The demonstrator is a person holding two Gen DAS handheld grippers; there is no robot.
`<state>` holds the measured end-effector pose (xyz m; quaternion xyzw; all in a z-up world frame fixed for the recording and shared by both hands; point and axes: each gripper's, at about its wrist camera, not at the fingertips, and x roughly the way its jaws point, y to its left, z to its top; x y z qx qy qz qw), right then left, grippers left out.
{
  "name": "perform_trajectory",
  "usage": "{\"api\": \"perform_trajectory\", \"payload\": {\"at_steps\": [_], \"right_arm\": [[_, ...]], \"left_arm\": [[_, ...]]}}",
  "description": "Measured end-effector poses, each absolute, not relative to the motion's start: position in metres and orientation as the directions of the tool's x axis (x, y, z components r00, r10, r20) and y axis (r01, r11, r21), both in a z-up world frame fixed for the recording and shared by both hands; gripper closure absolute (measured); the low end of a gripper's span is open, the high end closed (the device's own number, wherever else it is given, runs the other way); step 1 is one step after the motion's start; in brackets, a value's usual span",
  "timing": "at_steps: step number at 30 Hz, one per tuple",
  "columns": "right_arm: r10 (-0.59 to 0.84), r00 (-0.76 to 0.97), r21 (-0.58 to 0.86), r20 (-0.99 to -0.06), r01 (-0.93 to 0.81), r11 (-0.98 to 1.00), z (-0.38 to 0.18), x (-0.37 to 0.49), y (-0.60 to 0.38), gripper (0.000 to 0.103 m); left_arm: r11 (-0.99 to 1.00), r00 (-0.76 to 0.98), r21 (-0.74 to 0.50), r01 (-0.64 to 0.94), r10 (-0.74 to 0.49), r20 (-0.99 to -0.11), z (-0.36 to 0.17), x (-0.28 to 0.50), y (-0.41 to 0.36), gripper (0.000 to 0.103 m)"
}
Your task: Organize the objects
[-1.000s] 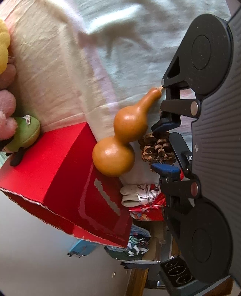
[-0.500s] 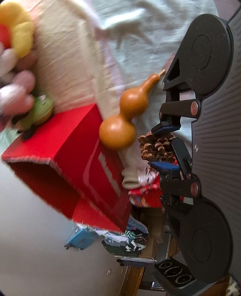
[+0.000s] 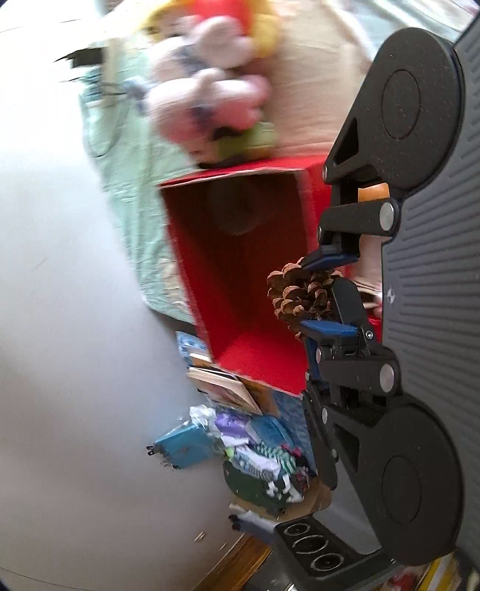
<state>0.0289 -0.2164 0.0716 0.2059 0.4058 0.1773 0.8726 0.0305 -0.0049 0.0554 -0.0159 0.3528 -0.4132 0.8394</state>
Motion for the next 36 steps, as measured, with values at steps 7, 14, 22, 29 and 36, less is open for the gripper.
{"api": "perform_trajectory", "payload": {"at_steps": [7,14,22,29,36], "right_arm": [[0.432,0.504,0.421,-0.748,-0.142,0.896,0.055,0.104,-0.211,0.071],[0.391,0.305,0.364,-0.868,-0.145,0.920,0.028,0.152,-0.206,0.071],[0.291,0.149,0.264,-0.945,-0.177,0.948,0.005,0.175,-0.197,0.070],[0.221,0.141,0.185,-0.965,-0.227,0.956,0.001,0.177,-0.187,0.072],[0.212,0.165,0.174,-0.963,-0.217,0.961,0.002,0.173,-0.190,0.071]], "left_arm": [[0.678,0.367,-0.431,0.595,-0.707,-0.604,0.027,0.097,-0.019,0.054],[0.704,0.290,-0.535,0.468,-0.694,-0.659,-0.017,0.122,-0.028,0.054],[0.736,0.225,-0.568,0.367,-0.663,-0.714,-0.050,0.141,-0.046,0.054],[0.756,0.227,-0.553,0.351,-0.642,-0.732,-0.057,0.142,-0.054,0.054],[0.759,0.226,-0.541,0.363,-0.635,-0.739,-0.059,0.142,-0.059,0.054]]}}
